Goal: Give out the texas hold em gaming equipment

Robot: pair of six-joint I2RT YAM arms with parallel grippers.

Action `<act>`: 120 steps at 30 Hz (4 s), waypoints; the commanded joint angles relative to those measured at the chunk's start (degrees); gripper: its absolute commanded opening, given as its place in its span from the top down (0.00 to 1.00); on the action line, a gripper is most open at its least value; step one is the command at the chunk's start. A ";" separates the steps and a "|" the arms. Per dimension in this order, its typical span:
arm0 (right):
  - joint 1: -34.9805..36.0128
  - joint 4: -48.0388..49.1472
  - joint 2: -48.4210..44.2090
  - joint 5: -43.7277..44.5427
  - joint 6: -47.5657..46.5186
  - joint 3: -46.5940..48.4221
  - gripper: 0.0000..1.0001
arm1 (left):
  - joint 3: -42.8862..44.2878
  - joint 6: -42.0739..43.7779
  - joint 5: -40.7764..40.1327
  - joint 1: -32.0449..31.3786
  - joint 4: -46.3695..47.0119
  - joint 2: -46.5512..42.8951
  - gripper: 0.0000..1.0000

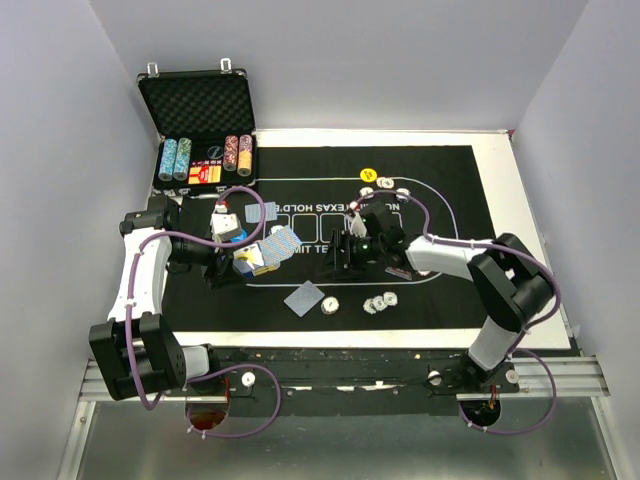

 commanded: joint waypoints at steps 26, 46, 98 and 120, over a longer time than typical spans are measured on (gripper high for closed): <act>21.85 6.94 -12.17 29.64 41.54 -9.65 0.15 | 3.51 -1.22 -3.41 3.56 -15.69 2.97 0.89; 28.45 14.07 -0.30 44.25 54.64 -10.44 0.19 | 3.69 -1.74 -4.38 3.74 -15.78 2.62 0.88; 31.08 16.97 -1.70 47.76 56.40 -13.95 0.99 | 1.32 -0.69 -6.22 4.00 -15.78 1.91 0.88; 32.58 8.97 -4.08 50.31 51.56 -10.27 0.39 | 0.88 -0.51 -6.66 4.53 -15.69 1.83 0.88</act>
